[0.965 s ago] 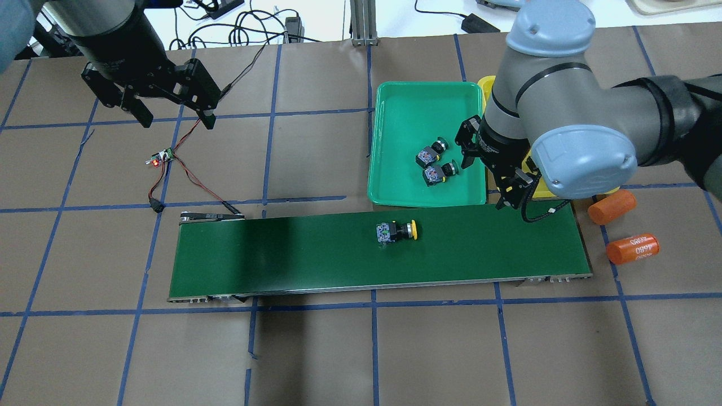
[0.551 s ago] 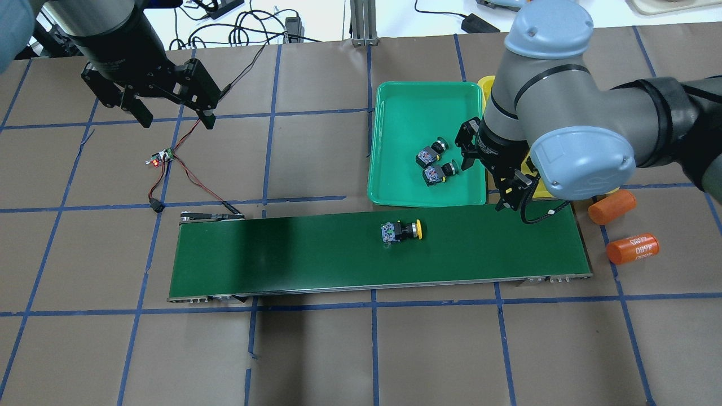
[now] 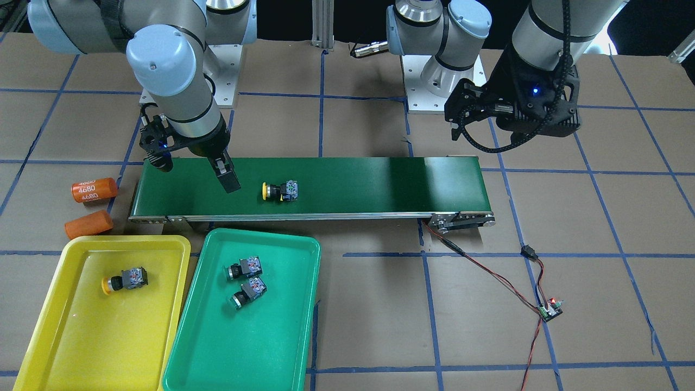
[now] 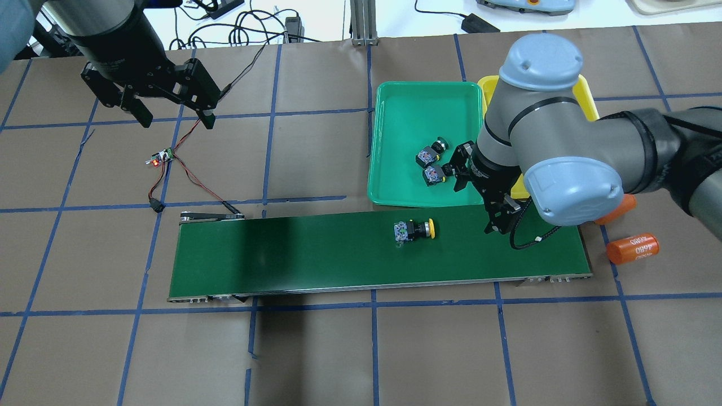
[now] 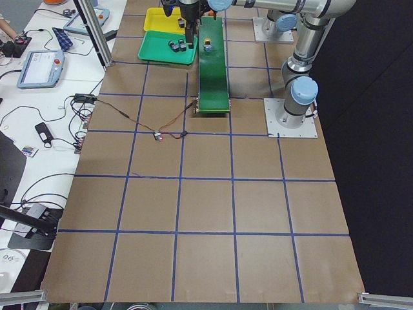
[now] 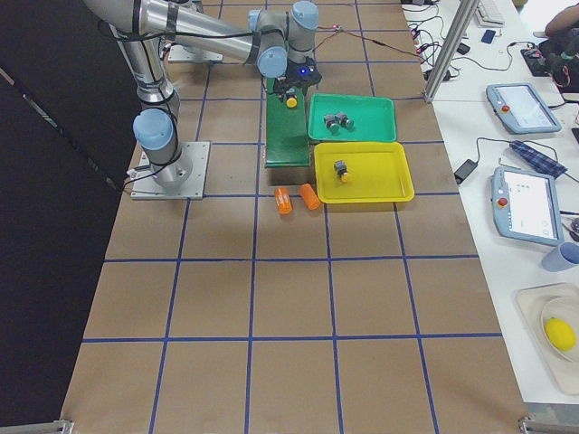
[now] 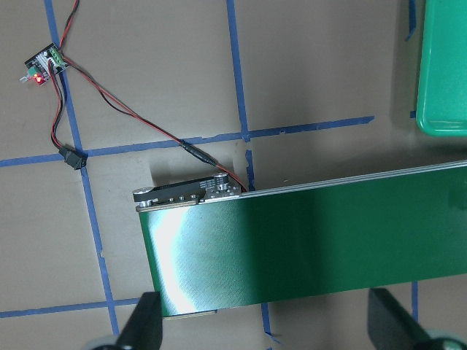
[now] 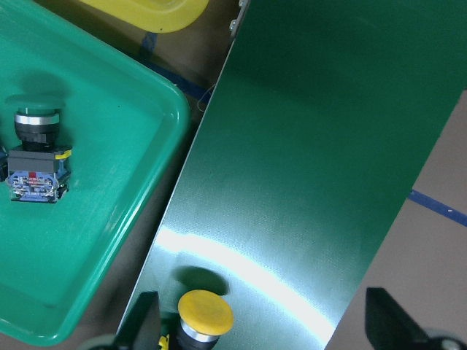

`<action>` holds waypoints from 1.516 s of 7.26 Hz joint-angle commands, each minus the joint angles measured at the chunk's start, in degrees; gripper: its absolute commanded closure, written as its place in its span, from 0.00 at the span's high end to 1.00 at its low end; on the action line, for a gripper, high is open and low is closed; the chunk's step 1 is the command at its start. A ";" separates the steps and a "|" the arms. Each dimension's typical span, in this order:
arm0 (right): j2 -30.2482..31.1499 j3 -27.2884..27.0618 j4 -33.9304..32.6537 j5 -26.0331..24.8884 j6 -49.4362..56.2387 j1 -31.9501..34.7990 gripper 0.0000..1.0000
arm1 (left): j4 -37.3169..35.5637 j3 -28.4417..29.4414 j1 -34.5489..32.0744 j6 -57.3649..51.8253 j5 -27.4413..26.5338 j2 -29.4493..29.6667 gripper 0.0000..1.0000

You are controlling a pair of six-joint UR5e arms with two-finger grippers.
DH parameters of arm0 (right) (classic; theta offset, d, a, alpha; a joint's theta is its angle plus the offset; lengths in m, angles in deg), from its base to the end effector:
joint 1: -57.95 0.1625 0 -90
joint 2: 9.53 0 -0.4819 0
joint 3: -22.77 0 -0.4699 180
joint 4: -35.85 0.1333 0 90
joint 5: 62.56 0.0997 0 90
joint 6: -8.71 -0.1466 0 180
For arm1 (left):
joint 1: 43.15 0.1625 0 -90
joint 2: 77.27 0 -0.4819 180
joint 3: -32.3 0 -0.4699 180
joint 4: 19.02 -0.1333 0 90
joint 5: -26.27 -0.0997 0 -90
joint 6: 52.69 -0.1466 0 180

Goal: Sort buttons by color to trays
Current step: 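Lower the right gripper and close it on the yellow-capped button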

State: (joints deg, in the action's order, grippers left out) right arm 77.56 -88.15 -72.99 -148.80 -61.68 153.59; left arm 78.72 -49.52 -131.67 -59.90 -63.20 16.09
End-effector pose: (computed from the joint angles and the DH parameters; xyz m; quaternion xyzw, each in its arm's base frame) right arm 0.1954 -0.5242 0.2995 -0.5359 -0.8425 -0.0545 0.0010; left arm -0.1194 -0.5919 0.5316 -0.0498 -0.9984 -0.0251 0.0065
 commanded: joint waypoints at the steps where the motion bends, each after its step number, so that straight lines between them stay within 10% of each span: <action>1: -0.61 -2.36 -3.64 2.21 -0.19 0.25 1.00 | 0.00 -0.09 -0.07 0.00 0.00 -0.02 1.00; 11: -5.52 -6.94 -13.75 3.89 0.17 0.16 1.00 | -0.18 0.17 -0.16 0.09 0.09 0.94 1.00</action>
State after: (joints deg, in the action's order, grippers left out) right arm 73.48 -95.04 -85.03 -144.60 -61.37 153.76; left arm 78.54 -49.51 -131.77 -59.88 -63.15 16.47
